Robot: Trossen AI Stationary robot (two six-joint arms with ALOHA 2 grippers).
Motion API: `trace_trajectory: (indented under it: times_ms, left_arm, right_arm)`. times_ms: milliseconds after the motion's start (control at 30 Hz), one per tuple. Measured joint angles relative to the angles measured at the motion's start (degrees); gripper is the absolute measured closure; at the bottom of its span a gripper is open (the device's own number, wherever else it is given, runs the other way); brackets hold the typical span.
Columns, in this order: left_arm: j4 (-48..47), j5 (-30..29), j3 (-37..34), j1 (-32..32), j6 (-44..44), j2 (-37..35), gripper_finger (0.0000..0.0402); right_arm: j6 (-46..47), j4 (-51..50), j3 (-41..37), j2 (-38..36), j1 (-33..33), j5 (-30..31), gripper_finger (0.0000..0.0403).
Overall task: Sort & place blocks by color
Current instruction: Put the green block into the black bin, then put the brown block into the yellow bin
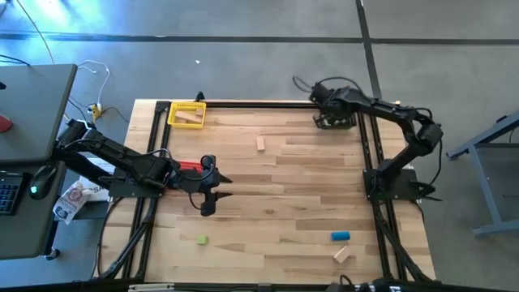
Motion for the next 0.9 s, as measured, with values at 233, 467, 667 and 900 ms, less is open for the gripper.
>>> trace_trajectory:
  times_ms: [233, 467, 667, 900]
  left_arm:
    - [0.0, -0.04, 0.0, 0.0, -0.15, 0.0, 0.0217]
    - [0.0, -0.16, 0.0, 0.0, -0.17, 0.0, 0.0218]
    - [0.0, -0.17, 0.0, 0.0, -0.04, 0.0, 0.0218]
    - [0.0, -0.17, 0.0, 0.0, -0.04, 0.0, 0.0217]
  right_arm:
    - [-0.3, 3.76, 0.02, 0.06, -7.86, -9.6, 0.0292]
    - [-1.81, 3.86, 0.02, 0.08, -11.58, -13.7, 0.0278]
    - [-3.87, 3.87, 0.02, 0.08, -11.66, -13.66, 0.0234]
    - [-3.84, 3.85, 0.02, 0.08, -11.64, -13.06, 0.0199]
